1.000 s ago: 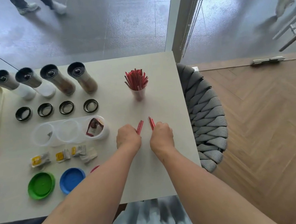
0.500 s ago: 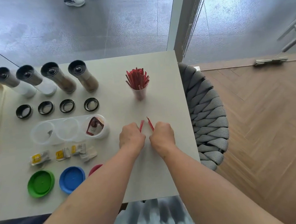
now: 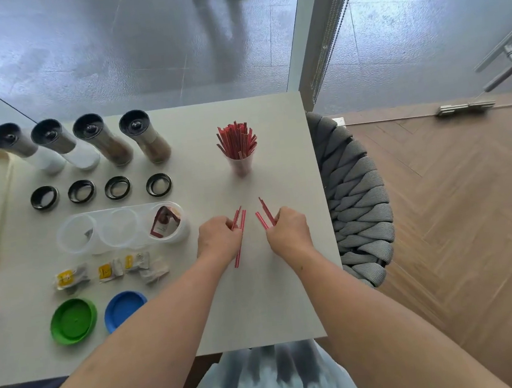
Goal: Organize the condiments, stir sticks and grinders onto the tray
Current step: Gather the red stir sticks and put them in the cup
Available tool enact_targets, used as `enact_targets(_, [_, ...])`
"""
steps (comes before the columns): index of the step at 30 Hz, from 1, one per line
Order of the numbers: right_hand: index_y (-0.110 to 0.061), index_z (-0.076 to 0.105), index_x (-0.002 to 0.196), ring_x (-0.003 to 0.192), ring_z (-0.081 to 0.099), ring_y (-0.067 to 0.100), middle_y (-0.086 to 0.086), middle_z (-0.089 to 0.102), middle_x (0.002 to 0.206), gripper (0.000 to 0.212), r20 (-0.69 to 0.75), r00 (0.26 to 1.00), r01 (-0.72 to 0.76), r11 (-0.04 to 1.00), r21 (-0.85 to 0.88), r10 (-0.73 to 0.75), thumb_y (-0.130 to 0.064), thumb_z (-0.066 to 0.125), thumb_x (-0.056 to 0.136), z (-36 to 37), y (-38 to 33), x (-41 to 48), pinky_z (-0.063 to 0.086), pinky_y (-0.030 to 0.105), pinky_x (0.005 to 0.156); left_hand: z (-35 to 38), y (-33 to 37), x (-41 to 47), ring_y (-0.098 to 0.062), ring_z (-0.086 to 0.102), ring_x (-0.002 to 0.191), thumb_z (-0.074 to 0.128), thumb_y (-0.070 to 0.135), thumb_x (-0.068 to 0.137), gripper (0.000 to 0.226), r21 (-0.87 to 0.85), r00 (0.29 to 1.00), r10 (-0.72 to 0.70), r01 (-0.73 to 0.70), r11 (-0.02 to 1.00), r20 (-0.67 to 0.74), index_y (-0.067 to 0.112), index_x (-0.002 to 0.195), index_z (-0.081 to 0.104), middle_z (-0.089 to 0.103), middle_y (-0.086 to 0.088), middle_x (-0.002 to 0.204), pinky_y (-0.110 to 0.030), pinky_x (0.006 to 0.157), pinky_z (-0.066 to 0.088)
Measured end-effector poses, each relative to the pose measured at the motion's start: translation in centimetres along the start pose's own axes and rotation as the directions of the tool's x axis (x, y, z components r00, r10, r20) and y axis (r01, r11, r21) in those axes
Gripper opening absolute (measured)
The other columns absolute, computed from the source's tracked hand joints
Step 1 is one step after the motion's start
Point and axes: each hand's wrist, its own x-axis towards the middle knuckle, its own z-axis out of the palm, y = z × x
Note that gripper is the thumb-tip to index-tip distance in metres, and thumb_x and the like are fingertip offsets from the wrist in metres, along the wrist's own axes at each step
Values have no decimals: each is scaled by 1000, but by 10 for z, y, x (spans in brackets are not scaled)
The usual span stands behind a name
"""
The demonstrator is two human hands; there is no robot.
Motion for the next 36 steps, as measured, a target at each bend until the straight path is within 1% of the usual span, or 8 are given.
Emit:
enact_targets(5, [-7, 41, 118, 87, 55, 31, 9, 51, 97, 23, 68, 998, 3, 999, -43, 0, -6, 43, 95, 0, -2, -2, 43, 36, 68, 1, 8, 1, -36, 57, 107, 42, 18, 99, 28, 6, 998, -59, 59, 998, 26, 7, 116, 61, 63, -19, 122, -32, 81, 39])
enact_targets(8, [-7, 36, 121, 88, 52, 32, 9, 49, 96, 27, 113, 994, 9, 999, -44, -4, -4, 38, 94, 3, -2, -4, 41, 37, 72, 3, 8, 0, -39, 58, 110, 44, 21, 97, 32, 24, 996, -70, 69, 997, 54, 2, 117, 60, 64, -21, 121, -34, 81, 42])
enact_targets(14, [-9, 41, 111, 85, 54, 34, 9, 52, 94, 17, 96, 994, 71, 986, -149, -57, -13, 47, 95, 10, 1, -7, 41, 35, 69, 3, 5, -8, -32, 65, 88, 71, 22, 80, 18, 135, 997, -80, 77, 988, 20, 12, 94, 68, 67, -7, 95, -30, 69, 47])
enact_targets(18, [-13, 44, 93, 81, 54, 34, 13, 61, 96, 11, 35, 993, 114, 964, -239, -108, -3, 48, 92, 12, -1, -6, 40, 33, 68, 5, 7, -5, -32, 68, 90, 68, 19, 83, 13, 187, 998, -65, 63, 980, 6, 18, 94, 76, 72, -8, 97, -29, 70, 49])
enact_targets(24, [-14, 44, 72, 79, 56, 32, 2, 45, 73, 22, 55, 998, 54, 974, -221, -43, 1, 48, 87, 15, -9, -1, 46, 33, 67, 7, 11, 0, -33, 70, 92, 72, 24, 80, 20, 148, 990, -135, 129, 980, 30, 20, 99, 75, 72, -8, 101, -30, 73, 53])
enact_targets(28, [-18, 41, 72, 79, 54, 30, -1, 41, 71, 26, 84, 996, 39, 982, -183, -24, -6, 58, 87, 17, -10, 3, 44, 30, 67, 11, 11, -2, -35, 70, 85, 67, 28, 78, 21, 146, 988, -134, 121, 982, 80, 15, 94, 72, 71, -10, 95, -33, 74, 58])
enact_targets(32, [-17, 43, 71, 79, 55, 31, 0, 46, 72, 24, 112, 993, 40, 985, -170, -21, -10, 62, 84, 18, -9, 6, 42, 29, 67, 15, 5, 0, -34, 63, 82, 61, 28, 81, 22, 172, 990, -95, 76, 982, 105, 10, 89, 71, 71, -13, 96, -32, 68, 48])
enact_targets(36, [-13, 49, 83, 79, 51, 32, 3, 48, 77, 11, 127, 991, 61, 980, -190, -37, -14, 59, 88, 14, -4, 6, 41, 30, 67, 16, 2, -1, -35, 65, 95, 59, 29, 86, 25, 195, 994, -61, 42, 980, 90, 10, 100, 70, 70, -12, 103, -32, 72, 48])
